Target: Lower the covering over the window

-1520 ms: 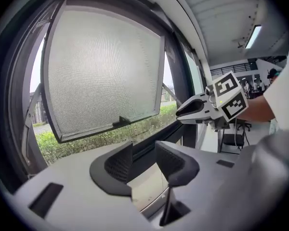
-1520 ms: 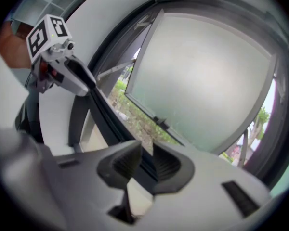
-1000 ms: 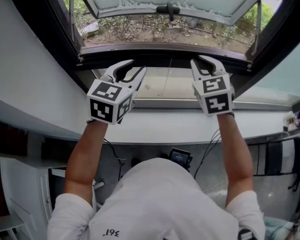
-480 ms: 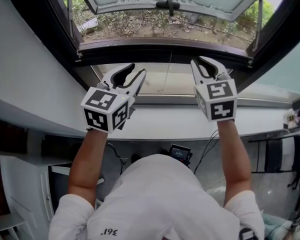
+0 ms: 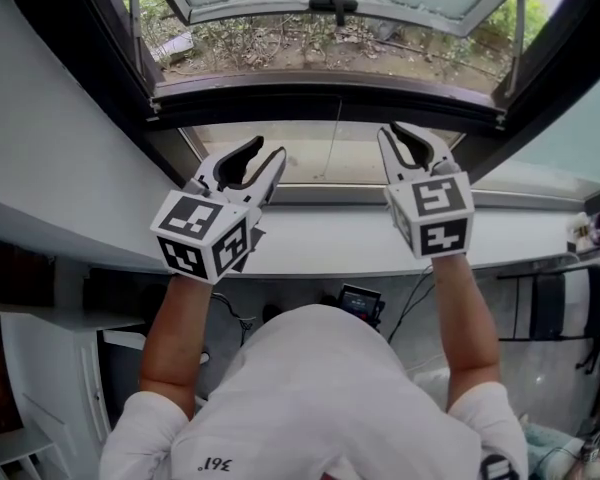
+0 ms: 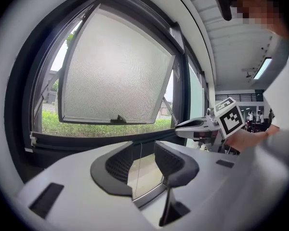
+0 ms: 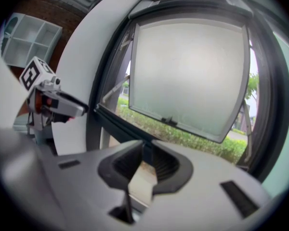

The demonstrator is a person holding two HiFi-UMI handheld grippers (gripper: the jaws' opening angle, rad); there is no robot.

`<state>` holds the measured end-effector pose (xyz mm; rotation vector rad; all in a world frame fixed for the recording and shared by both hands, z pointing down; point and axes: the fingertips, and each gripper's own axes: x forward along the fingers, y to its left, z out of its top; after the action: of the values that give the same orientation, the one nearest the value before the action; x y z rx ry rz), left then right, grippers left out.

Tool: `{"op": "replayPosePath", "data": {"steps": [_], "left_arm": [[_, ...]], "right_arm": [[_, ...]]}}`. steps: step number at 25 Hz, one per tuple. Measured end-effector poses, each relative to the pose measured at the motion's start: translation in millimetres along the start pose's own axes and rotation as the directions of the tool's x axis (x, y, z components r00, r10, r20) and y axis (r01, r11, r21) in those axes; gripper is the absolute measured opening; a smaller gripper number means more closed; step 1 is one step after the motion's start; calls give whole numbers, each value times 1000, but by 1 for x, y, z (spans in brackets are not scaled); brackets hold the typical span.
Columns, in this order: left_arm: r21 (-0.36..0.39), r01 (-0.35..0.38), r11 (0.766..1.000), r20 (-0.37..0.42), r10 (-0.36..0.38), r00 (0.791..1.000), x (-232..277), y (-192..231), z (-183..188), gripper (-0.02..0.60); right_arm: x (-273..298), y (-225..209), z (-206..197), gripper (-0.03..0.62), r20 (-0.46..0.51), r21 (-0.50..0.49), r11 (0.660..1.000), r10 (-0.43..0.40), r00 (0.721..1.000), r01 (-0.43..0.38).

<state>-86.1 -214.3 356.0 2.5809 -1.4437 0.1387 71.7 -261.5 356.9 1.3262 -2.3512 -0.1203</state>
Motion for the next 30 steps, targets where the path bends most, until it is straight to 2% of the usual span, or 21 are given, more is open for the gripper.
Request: {"op": "replayPosePath", "data": {"steps": [5,18,30], "left_arm": [[-11,8,1000,-5,-8,1000,-4,-4,-8,150],[-101,19,995,-50,-24,998,-15,-16,-55,146],[-135,6,991,-100,-19,995,-33,-12,-84,135]], "right_arm": [[-4,7,-5,69,5,38,999,15,1000,-16],[-9,34,-42,67,-24,161,985,63,998,-58],[-13,68,-63,67,-41,204,974,108,993,-98]]}}
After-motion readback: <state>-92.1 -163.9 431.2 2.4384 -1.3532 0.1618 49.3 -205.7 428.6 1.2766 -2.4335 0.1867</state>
